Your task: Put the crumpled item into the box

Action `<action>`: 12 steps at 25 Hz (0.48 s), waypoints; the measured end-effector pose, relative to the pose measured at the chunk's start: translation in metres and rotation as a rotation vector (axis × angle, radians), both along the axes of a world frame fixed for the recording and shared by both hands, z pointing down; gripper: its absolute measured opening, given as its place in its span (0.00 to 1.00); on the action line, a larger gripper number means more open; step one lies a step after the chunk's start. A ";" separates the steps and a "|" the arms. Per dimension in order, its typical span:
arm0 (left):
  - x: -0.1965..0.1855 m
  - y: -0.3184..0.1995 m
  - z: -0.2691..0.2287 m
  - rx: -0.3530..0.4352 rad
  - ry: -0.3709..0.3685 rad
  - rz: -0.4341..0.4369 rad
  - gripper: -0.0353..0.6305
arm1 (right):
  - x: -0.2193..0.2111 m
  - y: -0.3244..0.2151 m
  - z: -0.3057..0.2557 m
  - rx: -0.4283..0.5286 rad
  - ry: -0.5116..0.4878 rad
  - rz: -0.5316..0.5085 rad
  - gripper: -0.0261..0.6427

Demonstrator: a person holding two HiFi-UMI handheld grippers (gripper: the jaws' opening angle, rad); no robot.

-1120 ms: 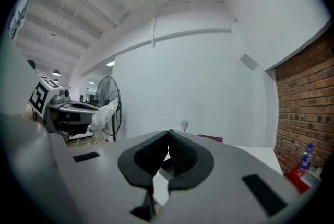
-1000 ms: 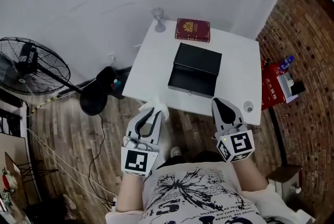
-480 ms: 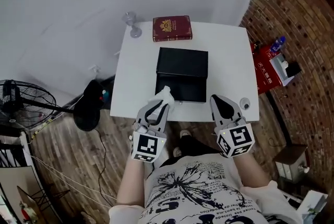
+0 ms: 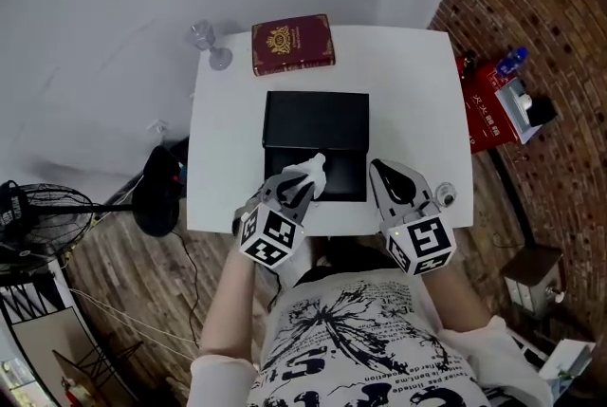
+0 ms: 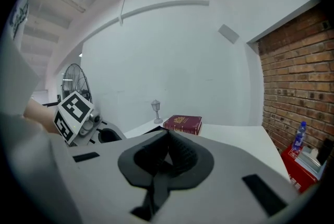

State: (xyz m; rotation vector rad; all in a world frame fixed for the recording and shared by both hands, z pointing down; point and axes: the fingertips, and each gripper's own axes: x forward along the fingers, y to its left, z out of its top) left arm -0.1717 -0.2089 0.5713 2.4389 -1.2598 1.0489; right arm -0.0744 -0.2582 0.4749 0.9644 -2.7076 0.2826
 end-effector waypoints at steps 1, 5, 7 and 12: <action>0.003 -0.005 0.010 -0.032 -0.012 0.024 0.15 | -0.001 -0.006 0.004 -0.004 0.000 -0.001 0.06; 0.013 -0.018 0.046 -0.172 -0.060 0.119 0.15 | 0.003 -0.022 0.018 -0.028 0.011 0.008 0.06; 0.017 -0.025 0.058 -0.219 -0.071 0.149 0.15 | 0.010 -0.030 0.023 -0.042 0.018 0.033 0.06; 0.024 -0.033 0.084 -0.307 -0.093 0.234 0.15 | 0.028 -0.037 0.028 -0.061 0.029 0.117 0.06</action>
